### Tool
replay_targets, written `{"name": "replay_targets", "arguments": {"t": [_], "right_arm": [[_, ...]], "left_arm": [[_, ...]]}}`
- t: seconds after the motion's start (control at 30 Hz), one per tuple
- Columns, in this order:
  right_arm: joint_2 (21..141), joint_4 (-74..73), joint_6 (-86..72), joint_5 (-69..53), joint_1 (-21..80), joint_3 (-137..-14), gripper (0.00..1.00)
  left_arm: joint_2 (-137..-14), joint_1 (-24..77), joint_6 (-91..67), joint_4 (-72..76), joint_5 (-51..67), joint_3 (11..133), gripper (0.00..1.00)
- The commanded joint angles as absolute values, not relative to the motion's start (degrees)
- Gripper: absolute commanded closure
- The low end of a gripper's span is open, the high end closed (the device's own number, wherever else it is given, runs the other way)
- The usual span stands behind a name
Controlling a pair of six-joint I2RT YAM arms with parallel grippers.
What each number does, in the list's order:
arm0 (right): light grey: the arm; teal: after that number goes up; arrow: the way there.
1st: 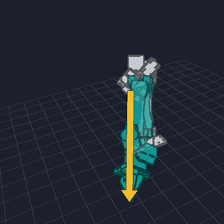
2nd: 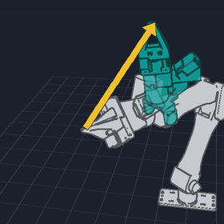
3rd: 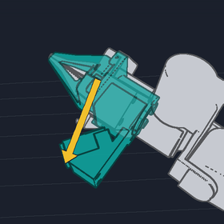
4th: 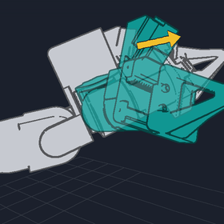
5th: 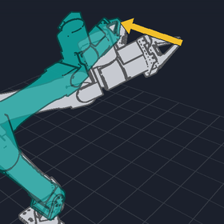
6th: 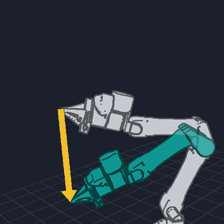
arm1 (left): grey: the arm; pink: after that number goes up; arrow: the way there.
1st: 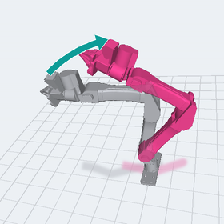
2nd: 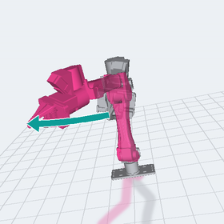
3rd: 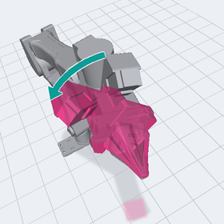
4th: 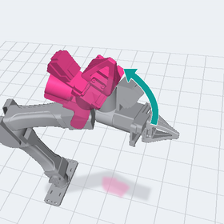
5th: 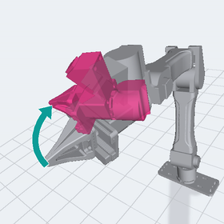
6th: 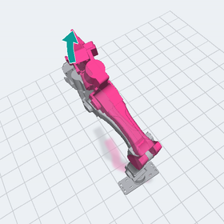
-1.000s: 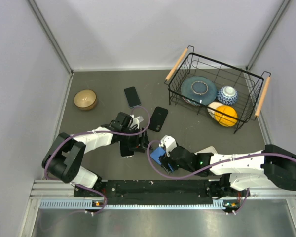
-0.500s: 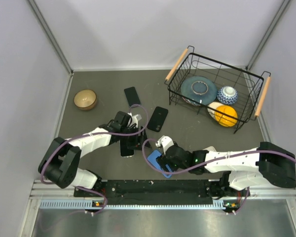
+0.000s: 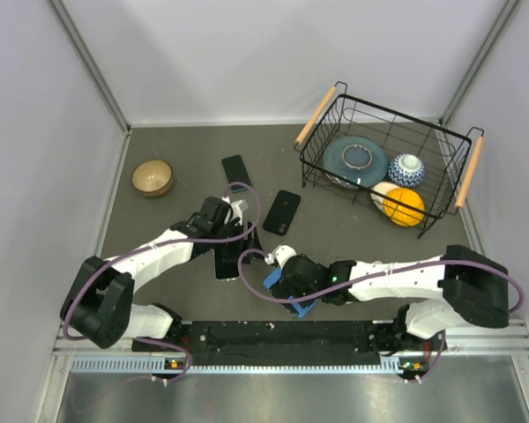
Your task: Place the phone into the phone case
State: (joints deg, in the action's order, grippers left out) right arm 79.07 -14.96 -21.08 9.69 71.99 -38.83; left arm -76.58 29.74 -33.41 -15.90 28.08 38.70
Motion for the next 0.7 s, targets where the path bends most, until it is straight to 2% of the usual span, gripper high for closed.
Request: {"name": "replay_targets", "arguments": {"t": [0.0,0.17,0.43,0.67], "right_arm": [[82.2,-19.5,-22.0,9.5,72.8,-42.7,0.11],[85.0,-22.5,-22.2,10.9,73.1,-44.4,0.13],[88.3,-26.1,-23.0,9.8,73.1,-46.2,0.25],[88.3,-25.2,-22.7,11.9,73.1,-46.5,0.42]], "left_arm": [[-73.8,29.5,-33.0,-16.8,26.6,41.6,0.28],[-73.8,29.5,-33.0,-16.8,26.6,41.3,0.28],[-73.6,29.4,-33.5,-16.8,25.8,41.1,0.28],[-73.8,29.4,-34.1,-16.3,26.8,41.0,0.28]]}}
